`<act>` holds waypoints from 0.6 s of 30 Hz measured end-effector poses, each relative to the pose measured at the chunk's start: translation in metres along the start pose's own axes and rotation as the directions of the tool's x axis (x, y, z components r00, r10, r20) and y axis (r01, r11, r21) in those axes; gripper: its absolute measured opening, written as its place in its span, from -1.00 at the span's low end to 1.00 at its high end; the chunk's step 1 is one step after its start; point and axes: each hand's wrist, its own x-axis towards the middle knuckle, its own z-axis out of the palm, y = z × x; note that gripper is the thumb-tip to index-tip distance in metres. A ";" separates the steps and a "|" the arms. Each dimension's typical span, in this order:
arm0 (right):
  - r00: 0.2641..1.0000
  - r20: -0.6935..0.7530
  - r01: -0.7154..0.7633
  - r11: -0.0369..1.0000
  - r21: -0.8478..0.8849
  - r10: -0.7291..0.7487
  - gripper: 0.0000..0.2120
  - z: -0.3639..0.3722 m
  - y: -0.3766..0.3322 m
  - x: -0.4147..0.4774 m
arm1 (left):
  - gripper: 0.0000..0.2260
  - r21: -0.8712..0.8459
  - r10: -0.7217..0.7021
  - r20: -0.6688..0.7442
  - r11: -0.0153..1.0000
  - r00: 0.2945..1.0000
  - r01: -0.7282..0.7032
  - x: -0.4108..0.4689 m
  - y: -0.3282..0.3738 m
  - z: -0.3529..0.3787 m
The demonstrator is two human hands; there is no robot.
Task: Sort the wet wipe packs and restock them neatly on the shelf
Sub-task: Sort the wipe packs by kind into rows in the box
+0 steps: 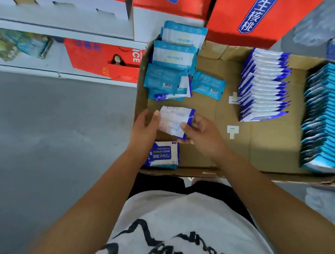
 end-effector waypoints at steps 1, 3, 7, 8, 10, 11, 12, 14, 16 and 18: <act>1.000 0.013 0.017 0.997 -0.076 -0.016 -0.81 0.002 0.002 -0.007 | -0.41 -0.088 -0.067 0.108 0.993 0.992 0.077 -0.003 0.003 0.003; 0.993 0.095 0.096 0.966 -0.239 -0.075 -0.90 0.006 0.005 -0.019 | -0.32 -0.292 -0.135 0.336 0.926 0.932 0.239 -0.006 0.003 0.006; 0.982 0.182 0.089 0.957 -0.277 -0.039 -0.78 0.010 -0.004 -0.023 | -0.63 -0.455 -0.207 0.309 0.825 0.928 0.335 -0.014 0.003 0.000; 0.992 0.116 0.065 0.974 -0.217 -0.040 -0.79 0.008 -0.006 -0.018 | -0.63 -0.474 -0.231 0.282 0.810 0.931 0.345 -0.013 0.001 -0.002; 0.996 -0.069 0.049 0.995 -0.082 -0.054 -0.83 0.000 -0.005 0.001 | -0.64 -0.550 -0.263 0.222 0.761 0.939 0.343 -0.010 0.000 -0.006; 0.986 -0.157 0.056 0.998 -0.038 -0.061 -0.86 -0.005 -0.004 0.015 | -0.68 -0.590 -0.276 0.193 0.734 0.942 0.336 -0.007 -0.002 -0.009; 0.972 -0.225 0.060 0.998 -0.016 -0.062 -0.87 -0.011 -0.002 0.030 | -0.71 -0.617 -0.278 0.173 0.718 0.945 0.324 -0.005 -0.005 -0.013; 0.954 -0.296 0.044 0.999 0.013 -0.038 -0.84 -0.019 -0.002 0.059 | -0.71 -0.637 -0.271 0.147 0.710 0.951 0.300 -0.004 -0.007 -0.020; 0.938 -0.345 0.000 0.999 0.053 0.018 -0.81 -0.019 -0.003 0.085 | -0.71 -0.627 -0.281 0.102 0.726 0.954 0.281 -0.001 -0.013 -0.027; 0.922 -0.385 -0.026 0.998 0.059 0.047 -0.76 -0.015 -0.005 0.110 | -0.75 -0.623 -0.300 0.086 0.728 0.950 0.286 0.000 -0.020 -0.034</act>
